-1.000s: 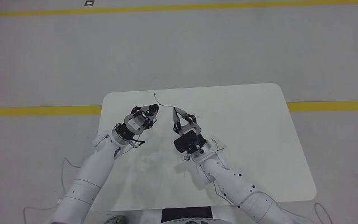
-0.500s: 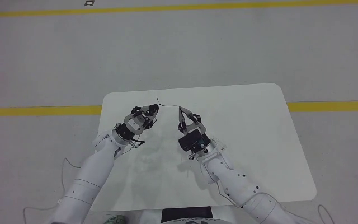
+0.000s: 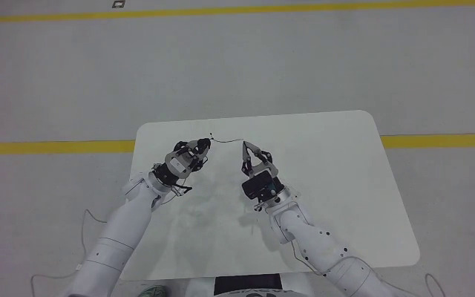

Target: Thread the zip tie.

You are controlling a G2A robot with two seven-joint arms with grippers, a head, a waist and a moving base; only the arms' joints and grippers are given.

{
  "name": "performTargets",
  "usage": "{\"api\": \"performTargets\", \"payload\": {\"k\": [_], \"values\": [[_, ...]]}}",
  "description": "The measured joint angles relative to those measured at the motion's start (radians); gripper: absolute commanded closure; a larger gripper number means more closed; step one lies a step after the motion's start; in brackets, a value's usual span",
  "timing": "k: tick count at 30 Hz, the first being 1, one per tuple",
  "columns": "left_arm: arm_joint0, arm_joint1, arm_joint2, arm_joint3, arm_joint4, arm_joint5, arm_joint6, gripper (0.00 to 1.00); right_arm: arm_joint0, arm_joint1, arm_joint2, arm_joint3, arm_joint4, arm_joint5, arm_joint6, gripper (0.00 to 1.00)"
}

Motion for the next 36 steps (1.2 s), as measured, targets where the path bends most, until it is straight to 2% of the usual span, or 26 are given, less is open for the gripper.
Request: {"api": "performTargets", "payload": {"k": [7, 8, 10, 11, 12, 16, 21, 25, 28, 29, 30, 36], "values": [[0.000, 0.000, 0.000, 0.000, 0.000, 0.000, 0.000, 1.00, 0.002, 0.005, -0.001, -0.002, 0.000, 0.000, 0.007, 1.00], [0.000, 0.000, 0.000, 0.000, 0.000, 0.000, 0.000, 1.00, 0.001, 0.006, -0.001, -0.002, 0.000, 0.000, 0.009, 0.94], [0.000, 0.000, 0.000, 0.000, 0.000, 0.000, 0.000, 1.00, 0.000, 0.008, -0.002, 0.000, 0.000, 0.000, 0.015, 0.36], [0.000, 0.000, 0.000, 0.000, 0.000, 0.000, 0.000, 1.00, -0.002, 0.009, -0.005, 0.003, 0.000, 0.000, 0.021, 0.03], [0.000, 0.000, 0.000, 0.000, 0.000, 0.000, 0.000, 1.00, -0.003, 0.011, -0.010, 0.008, 0.000, 0.000, 0.029, 0.00], [0.000, 0.000, 0.000, 0.000, 0.000, 0.000, 0.000, 1.00, 0.002, 0.028, -0.052, 0.030, 0.000, -0.012, 0.077, 0.00], [0.000, 0.000, 0.000, 0.000, 0.000, 0.000, 0.000, 1.00, 0.000, 0.047, -0.071, 0.002, 0.000, -0.053, 0.081, 0.02], [0.000, 0.000, 0.000, 0.000, 0.000, 0.000, 0.000, 1.00, -0.003, 0.051, -0.073, -0.027, 0.000, -0.070, 0.054, 0.15], [0.000, 0.000, 0.000, 0.000, 0.000, 0.000, 0.000, 1.00, -0.003, 0.049, -0.072, -0.042, 0.000, -0.084, 0.040, 0.33], [0.000, 0.000, 0.000, 0.000, 0.000, 0.000, 0.000, 1.00, -0.002, 0.048, -0.072, -0.046, 0.000, -0.088, 0.037, 0.45], [0.000, 0.000, 0.000, 0.000, 0.000, 0.000, 0.000, 1.00, -0.001, 0.046, -0.072, -0.048, 0.000, -0.090, 0.036, 0.51], [0.000, 0.000, 0.000, 0.000, 0.000, 0.000, 0.000, 1.00, 0.010, 0.030, -0.074, -0.046, 0.000, -0.084, 0.031, 0.65]]}}
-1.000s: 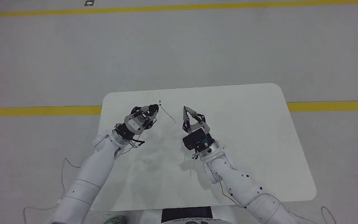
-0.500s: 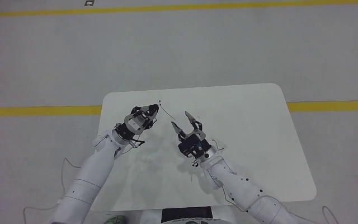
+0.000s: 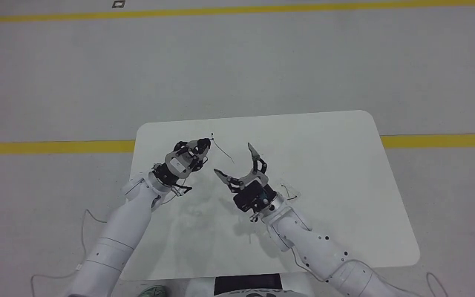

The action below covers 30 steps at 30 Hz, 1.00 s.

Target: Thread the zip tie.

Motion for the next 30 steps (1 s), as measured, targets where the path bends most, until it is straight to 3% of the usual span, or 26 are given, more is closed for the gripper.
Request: {"api": "performTargets", "payload": {"k": [8, 30], "values": [[0.000, 0.000, 0.000, 0.000, 0.000, 0.000, 0.000, 1.00, 0.018, -0.022, -0.009, 0.017, 0.000, 0.005, -0.003, 0.80], [0.000, 0.000, 0.000, 0.000, 0.000, 0.000, 0.000, 1.00, 0.013, -0.043, 0.005, 0.025, 0.000, -0.012, -0.050, 0.89]]}}
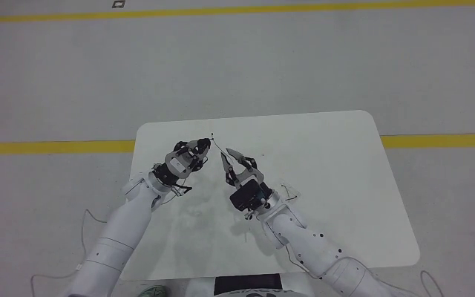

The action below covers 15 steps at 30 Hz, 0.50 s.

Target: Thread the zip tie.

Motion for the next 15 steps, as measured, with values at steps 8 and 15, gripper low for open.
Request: {"api": "performTargets", "payload": {"k": [8, 15], "values": [[0.000, 0.000, 0.000, 0.000, 0.000, 0.000, 0.000, 1.00, 0.002, -0.003, 0.000, 0.004, 0.000, 0.002, -0.001, 1.00], [0.000, 0.000, 0.000, 0.000, 0.000, 0.000, 0.000, 1.00, -0.001, 0.001, 0.008, 0.006, 0.000, 0.025, 0.002, 1.00]]}}
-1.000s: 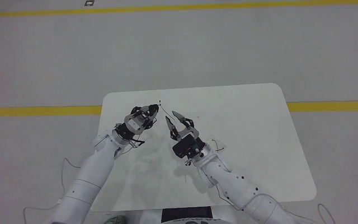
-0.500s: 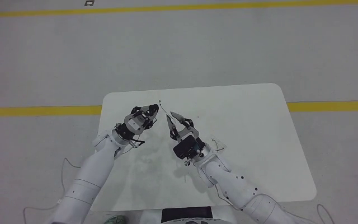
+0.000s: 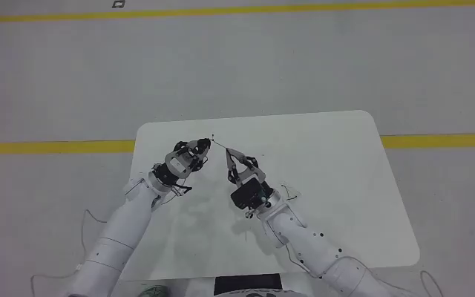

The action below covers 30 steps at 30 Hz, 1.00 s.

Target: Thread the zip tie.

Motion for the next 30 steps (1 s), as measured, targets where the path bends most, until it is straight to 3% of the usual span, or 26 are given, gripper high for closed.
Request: {"api": "performTargets", "payload": {"k": [12, 18, 22, 30], "values": [[0.000, 0.000, 0.000, 0.000, 0.000, 0.000, 0.000, 1.00, -0.014, 0.015, 0.021, -0.013, 0.000, 0.018, 0.003, 1.00], [0.000, 0.000, 0.000, 0.000, 0.000, 0.000, 0.000, 1.00, 0.003, 0.030, -0.002, -0.003, 0.000, -0.009, -0.024, 1.00], [0.000, 0.000, 0.000, 0.000, 0.000, 0.000, 0.000, 1.00, 0.042, 0.055, -0.046, 0.021, 0.000, -0.007, -0.033, 1.00], [0.000, 0.000, 0.000, 0.000, 0.000, 0.000, 0.000, 1.00, 0.165, 0.129, -0.202, 0.052, 0.000, 0.057, -0.030, 1.00]]}}
